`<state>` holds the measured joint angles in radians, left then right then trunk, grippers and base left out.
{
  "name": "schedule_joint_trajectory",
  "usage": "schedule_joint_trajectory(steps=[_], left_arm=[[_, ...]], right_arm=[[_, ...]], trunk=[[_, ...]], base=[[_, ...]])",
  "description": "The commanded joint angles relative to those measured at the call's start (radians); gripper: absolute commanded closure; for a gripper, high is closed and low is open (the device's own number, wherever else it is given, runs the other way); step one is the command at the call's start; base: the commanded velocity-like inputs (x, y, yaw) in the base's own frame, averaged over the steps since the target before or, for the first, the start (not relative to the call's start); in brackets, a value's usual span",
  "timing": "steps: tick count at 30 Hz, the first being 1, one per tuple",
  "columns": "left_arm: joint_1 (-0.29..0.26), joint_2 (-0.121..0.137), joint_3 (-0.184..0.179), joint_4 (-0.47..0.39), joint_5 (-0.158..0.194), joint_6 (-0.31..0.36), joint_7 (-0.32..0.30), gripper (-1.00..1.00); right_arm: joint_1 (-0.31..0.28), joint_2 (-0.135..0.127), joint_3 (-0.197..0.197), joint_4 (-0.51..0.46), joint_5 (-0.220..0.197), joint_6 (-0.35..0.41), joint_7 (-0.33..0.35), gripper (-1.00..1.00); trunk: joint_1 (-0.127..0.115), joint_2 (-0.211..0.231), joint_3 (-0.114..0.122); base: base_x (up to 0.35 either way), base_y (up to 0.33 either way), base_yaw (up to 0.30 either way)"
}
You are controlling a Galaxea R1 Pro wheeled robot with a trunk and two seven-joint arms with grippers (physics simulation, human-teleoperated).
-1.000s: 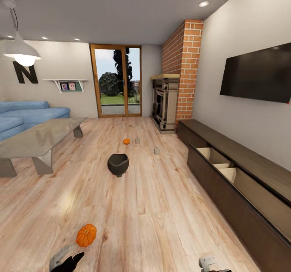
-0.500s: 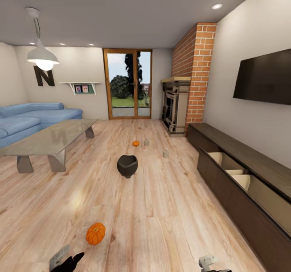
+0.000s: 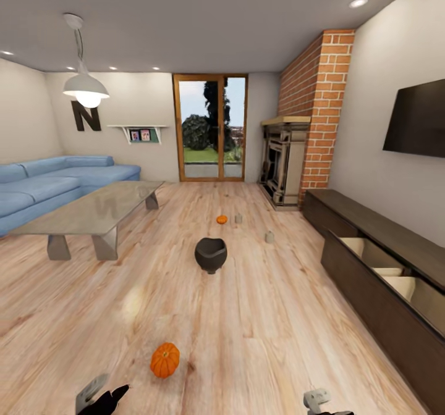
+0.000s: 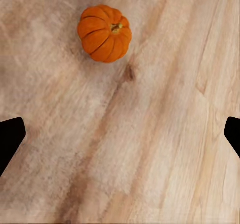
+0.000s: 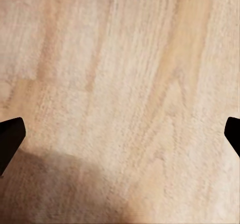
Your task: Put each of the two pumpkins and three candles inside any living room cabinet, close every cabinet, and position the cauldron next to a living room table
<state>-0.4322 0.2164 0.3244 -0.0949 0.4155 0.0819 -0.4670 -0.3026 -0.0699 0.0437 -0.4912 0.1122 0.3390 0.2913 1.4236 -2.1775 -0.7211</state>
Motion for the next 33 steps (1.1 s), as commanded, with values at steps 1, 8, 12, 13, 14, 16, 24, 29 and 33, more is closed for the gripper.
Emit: schedule_joint_trajectory(steps=[1, 8, 12, 13, 14, 16, 24, 29, 33], left_arm=[[-0.001, 0.0, 0.006, 0.0, 0.003, 0.009, -0.004, -1.0], [0.0, 0.0, 0.006, 0.0, 0.003, 0.009, -0.004, -1.0], [0.0, 0.0, 0.007, 0.0, 0.003, 0.009, -0.004, -1.0], [0.0, 0.0, 0.007, 0.0, 0.003, 0.009, -0.004, -1.0], [0.0, 0.0, 0.007, 0.0, 0.003, 0.009, -0.004, -1.0], [0.0, 0.0, 0.007, 0.0, 0.003, 0.009, -0.004, -1.0], [0.0, 0.0, 0.007, 0.0, 0.003, 0.009, -0.005, -1.0], [0.0, 0.0, 0.006, 0.0, 0.003, 0.008, -0.005, -1.0], [0.0, 0.001, 0.006, 0.0, 0.003, 0.004, -0.005, -1.0]], right_arm=[[0.0, -0.001, 0.002, -0.003, 0.011, 0.005, 0.005, -1.0], [0.0, -0.001, 0.001, -0.003, 0.011, 0.005, 0.005, -1.0], [0.0, -0.001, 0.001, -0.003, 0.011, 0.005, 0.005, -1.0], [0.0, -0.001, 0.001, -0.003, 0.011, 0.005, 0.005, -1.0], [0.0, -0.001, 0.001, -0.003, 0.011, 0.005, 0.005, -1.0], [0.0, -0.001, 0.001, -0.003, 0.011, 0.005, 0.005, -1.0], [0.0, -0.001, 0.0, -0.003, 0.01, 0.006, 0.005, -1.0], [0.0, -0.001, -0.001, 0.005, 0.009, 0.006, 0.005, -1.0], [0.0, 0.0, -0.001, 0.024, 0.009, 0.004, 0.005, -1.0]], trunk=[[0.0, -0.001, -0.002], [0.0, -0.001, -0.011], [0.0, -0.001, -0.017], [0.0, -0.001, -0.018], [0.0, -0.001, -0.019], [0.0, -0.001, -0.022], [0.0, -0.001, -0.033], [0.0, -0.001, -0.035], [0.0, -0.001, -0.035]], base=[[0.122, 0.184, 0.155], [0.112, 0.124, 0.16], [0.031, 0.014, 0.152], [0.005, 0.002, 0.138], [0.004, 0.002, 0.137], [0.002, 0.048, 0.134], [0.036, 0.233, 0.124], [0.173, 0.287, 0.034], [0.229, 0.275, 0.006]])
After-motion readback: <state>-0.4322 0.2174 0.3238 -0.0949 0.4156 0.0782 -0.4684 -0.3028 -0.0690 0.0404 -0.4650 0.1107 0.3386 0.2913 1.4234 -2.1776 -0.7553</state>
